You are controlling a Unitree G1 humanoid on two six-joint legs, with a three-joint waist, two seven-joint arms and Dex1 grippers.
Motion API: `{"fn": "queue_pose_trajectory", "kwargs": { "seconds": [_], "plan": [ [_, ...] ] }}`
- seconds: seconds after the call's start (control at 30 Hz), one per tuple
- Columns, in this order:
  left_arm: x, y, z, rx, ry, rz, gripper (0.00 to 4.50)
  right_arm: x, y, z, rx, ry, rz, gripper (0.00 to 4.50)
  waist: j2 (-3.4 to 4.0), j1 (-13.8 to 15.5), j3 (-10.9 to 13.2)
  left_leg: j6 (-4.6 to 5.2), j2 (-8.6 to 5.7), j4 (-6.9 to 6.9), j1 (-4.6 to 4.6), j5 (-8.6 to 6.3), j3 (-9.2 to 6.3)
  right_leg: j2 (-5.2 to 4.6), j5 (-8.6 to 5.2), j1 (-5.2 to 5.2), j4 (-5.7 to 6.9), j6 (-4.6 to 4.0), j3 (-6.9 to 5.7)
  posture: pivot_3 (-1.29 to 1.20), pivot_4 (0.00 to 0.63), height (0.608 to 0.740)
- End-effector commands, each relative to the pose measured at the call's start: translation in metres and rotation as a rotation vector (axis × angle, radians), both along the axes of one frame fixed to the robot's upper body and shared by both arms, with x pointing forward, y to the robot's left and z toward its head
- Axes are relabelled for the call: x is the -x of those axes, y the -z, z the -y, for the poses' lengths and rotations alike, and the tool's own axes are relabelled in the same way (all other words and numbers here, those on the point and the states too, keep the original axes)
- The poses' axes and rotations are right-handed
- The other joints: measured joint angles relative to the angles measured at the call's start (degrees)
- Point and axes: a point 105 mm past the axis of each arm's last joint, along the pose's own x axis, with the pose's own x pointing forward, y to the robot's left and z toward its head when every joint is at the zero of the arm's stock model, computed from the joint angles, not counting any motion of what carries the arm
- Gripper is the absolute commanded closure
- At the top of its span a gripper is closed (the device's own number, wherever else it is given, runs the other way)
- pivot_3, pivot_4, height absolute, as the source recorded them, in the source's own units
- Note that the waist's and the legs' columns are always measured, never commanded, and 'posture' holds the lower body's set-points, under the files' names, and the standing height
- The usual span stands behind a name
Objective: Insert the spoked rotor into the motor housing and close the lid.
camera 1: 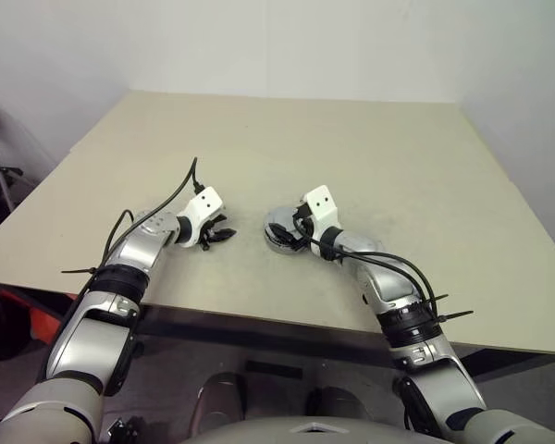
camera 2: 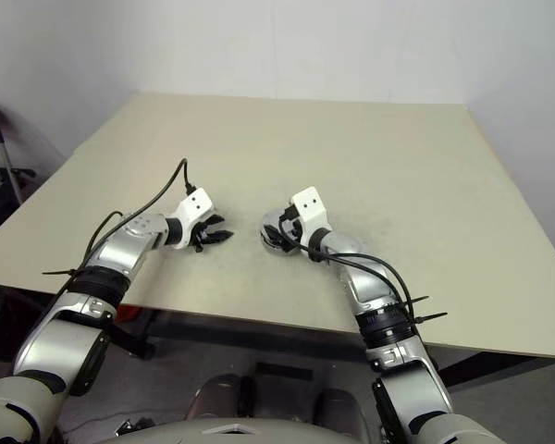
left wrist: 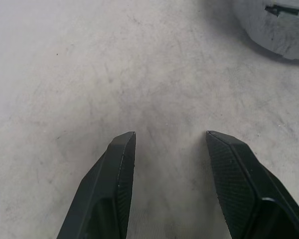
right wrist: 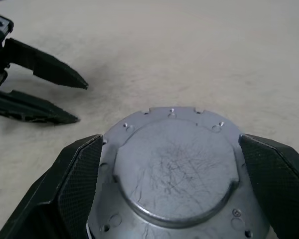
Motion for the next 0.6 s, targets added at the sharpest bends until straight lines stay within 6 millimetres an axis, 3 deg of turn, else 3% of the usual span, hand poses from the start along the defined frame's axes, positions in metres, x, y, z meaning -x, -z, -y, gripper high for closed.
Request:
{"fn": "queue_pose_trajectory", "kwargs": {
  "seconds": [0.03,0.1,0.27,0.6],
  "plan": [
    [-0.002,-0.008,0.002,0.005,0.012,0.027,2.10,-0.001,0.000,0.002,0.022,-0.004,0.023,0.02,0.00,-0.01,0.00,0.01,0.00,0.01,0.01,0.00,0.00,0.00,0.00,0.02,0.00,0.00,0.00,0.00,0.000,0.740],
    [-0.002,-0.008,0.003,0.004,0.012,0.028,2.10,-0.001,-0.001,0.003,0.018,-0.003,0.029,0.20,-0.01,-0.02,0.00,0.01,0.01,0.03,0.03,-0.01,0.00,0.00,0.00,0.03,0.02,0.00,0.00,0.00,0.000,0.740],
    [-0.002,-0.008,0.004,0.002,0.015,0.030,2.10,-0.001,-0.013,0.006,-0.011,-0.012,0.058,1.41,-0.01,0.00,0.00,0.15,0.01,0.04,0.05,-0.09,0.00,0.00,0.01,0.06,0.04,-0.01,0.00,0.00,0.000,0.740],
    [-0.002,-0.006,0.006,-0.005,0.022,0.028,2.10,0.002,-0.027,0.007,-0.041,-0.042,0.068,1.41,-0.01,0.06,0.00,0.18,0.01,0.11,0.03,-0.11,0.00,-0.01,0.01,0.11,0.03,-0.01,-0.01,0.00,0.000,0.740]
  ]
}}
